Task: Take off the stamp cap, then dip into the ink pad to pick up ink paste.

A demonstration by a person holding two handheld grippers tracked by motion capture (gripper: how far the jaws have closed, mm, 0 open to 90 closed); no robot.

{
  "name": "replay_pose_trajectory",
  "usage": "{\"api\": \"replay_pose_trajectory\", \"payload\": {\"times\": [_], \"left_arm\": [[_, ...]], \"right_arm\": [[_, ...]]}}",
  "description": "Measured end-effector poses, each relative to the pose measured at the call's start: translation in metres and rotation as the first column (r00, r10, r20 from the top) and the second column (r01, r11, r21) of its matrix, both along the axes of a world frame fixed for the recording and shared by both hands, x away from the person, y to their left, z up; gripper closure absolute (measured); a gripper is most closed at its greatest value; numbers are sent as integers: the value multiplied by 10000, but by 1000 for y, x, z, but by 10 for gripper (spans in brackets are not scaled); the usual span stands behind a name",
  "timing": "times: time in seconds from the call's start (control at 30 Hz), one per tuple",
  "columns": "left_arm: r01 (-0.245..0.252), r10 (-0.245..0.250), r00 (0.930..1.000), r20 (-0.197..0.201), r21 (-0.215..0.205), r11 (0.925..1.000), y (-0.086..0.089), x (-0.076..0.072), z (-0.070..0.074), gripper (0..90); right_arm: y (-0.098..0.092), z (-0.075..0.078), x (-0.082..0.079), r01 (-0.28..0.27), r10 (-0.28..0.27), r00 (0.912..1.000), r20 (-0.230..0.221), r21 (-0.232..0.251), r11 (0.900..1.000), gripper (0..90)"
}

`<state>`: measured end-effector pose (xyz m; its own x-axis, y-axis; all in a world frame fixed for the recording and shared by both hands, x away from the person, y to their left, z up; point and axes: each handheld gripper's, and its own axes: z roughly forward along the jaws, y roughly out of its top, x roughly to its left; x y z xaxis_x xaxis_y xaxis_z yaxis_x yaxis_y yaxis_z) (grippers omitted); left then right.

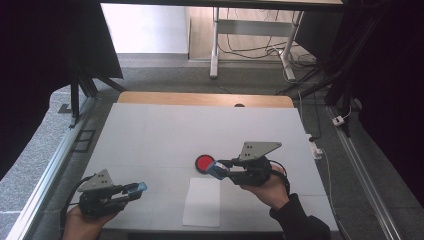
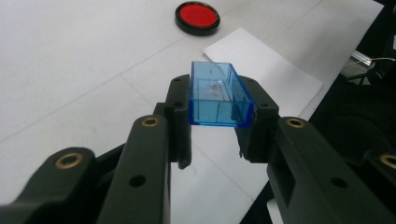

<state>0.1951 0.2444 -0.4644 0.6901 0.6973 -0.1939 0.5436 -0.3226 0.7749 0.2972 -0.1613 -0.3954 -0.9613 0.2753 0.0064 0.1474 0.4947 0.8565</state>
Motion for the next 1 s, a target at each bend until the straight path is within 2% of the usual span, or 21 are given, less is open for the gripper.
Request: {"api": "replay_pose_trajectory", "payload": {"times": [0.23, 0.43, 0.77, 1.0], "left_arm": [[-295, 298, 9993, -208, 148, 9995, 7, -5, -5, 682], [-307, 318, 9981, -531, 218, 9993, 9, -7, -9, 683], [-441, 446, 9966, -697, 95, 9990, 10, -6, -10, 683], [-525, 535, 9956, -774, 154, 9985, 10, -5, -11, 682]], "right_arm": [[1, -3, 2, 100, -101, 9999, -43, -77, 9999, 713], [0, -3, 3, 134, -134, 9999, -24, -167, 9998, 713], [1, -6, 6, 287, -291, 9995, -114, -317, 9991, 713], [5, -8, 14, 440, -459, 9982, -395, -471, 9979, 713]]}}
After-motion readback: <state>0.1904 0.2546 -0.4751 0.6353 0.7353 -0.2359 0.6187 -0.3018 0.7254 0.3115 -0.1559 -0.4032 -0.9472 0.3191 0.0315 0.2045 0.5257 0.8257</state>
